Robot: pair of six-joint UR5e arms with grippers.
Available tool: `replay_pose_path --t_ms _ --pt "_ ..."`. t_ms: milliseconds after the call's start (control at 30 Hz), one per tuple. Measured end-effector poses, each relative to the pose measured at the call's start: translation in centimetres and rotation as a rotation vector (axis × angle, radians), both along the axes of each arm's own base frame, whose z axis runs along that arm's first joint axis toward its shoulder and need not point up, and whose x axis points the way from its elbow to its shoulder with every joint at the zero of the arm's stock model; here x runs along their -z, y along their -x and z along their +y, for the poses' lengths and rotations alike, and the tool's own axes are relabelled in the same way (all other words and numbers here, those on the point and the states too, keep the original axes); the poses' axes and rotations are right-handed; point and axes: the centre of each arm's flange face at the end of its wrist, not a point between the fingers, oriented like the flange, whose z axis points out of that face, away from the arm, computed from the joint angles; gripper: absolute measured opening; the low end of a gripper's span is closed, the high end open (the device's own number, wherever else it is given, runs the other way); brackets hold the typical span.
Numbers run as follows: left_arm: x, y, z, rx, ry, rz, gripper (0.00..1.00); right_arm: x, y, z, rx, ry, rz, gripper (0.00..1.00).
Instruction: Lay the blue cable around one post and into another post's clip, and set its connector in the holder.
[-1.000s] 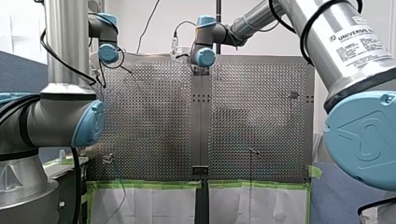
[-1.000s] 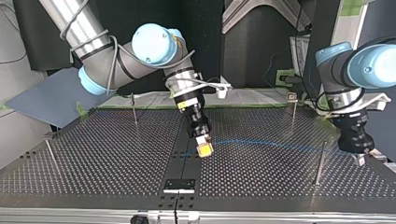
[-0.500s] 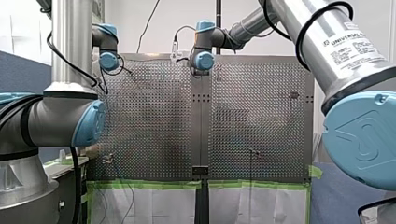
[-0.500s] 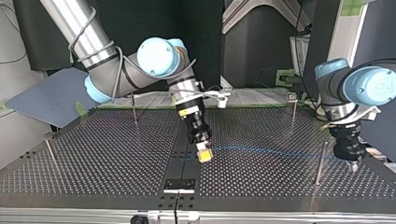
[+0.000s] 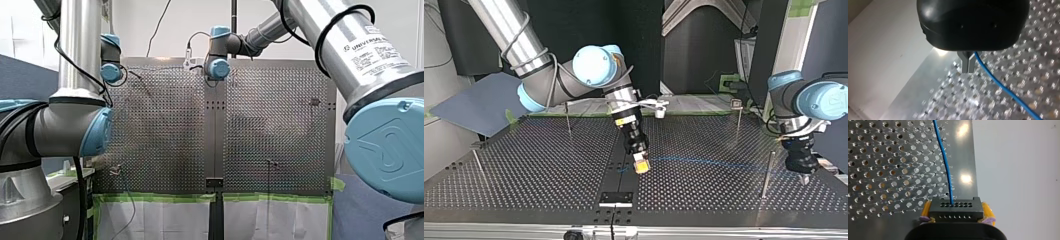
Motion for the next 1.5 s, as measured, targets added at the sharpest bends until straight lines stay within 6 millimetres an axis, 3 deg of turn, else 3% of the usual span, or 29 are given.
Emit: replay_pose_path --t_ms 233,500,867,1500 --pt "0.2 -0.2 1.0 0.0 0.015 -0.009 0.0 0.5 0.0 -0.1 0.002 -0.007 0.01 0.0" --pt "3.4 -1.6 0.0 0.06 0.003 0.056 0.0 1.8 0.0 -0.8 0.011 -0.026 0.026 0.0" --pt "5.7 -2.2 -0.5 0.073 -0.003 0.103 0.0 2.8 0.7 -1.4 0.033 -0.06 0.057 0.0" --pt "5.9 -2.2 -2.7 0.112 0.032 0.097 0.0 3.3 0.3 -0.9 0.026 -0.073 0.07 0.0"
